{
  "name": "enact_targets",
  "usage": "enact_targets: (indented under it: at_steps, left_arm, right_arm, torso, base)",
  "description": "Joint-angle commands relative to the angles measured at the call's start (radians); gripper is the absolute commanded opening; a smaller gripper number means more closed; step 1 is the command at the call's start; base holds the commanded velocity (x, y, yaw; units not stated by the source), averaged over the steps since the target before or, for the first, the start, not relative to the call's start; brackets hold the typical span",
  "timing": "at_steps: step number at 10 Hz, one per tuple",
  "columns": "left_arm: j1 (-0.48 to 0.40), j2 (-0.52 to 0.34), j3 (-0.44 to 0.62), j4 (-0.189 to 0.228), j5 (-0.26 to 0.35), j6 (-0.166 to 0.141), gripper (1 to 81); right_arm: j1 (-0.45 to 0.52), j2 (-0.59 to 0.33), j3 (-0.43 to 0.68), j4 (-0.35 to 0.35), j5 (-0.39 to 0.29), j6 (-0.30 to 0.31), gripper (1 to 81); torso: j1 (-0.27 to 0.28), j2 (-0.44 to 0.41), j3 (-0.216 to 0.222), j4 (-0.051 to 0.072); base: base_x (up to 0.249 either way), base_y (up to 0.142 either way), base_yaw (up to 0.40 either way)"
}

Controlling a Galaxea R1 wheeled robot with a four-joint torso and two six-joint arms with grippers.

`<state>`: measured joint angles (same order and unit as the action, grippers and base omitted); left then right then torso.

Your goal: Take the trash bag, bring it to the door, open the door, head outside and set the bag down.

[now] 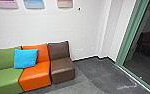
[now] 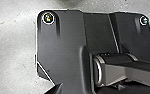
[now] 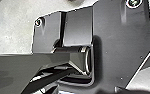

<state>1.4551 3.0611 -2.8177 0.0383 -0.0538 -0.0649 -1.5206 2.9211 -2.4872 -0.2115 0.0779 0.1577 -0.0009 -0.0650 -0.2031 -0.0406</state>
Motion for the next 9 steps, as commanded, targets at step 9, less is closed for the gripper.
enact_targets:
  at_steps: [9]
  left_arm:
    - [-0.029,-0.163,0.246,-0.001,0.066,-0.007,81.1]
  right_arm:
    - [0.036,-0.173,0.294,0.001,-0.063,0.008,81.1]
  torso:
    - [0.001,0.000,0.000,0.000]
  base:
    - [0.020,0.000,0.000]
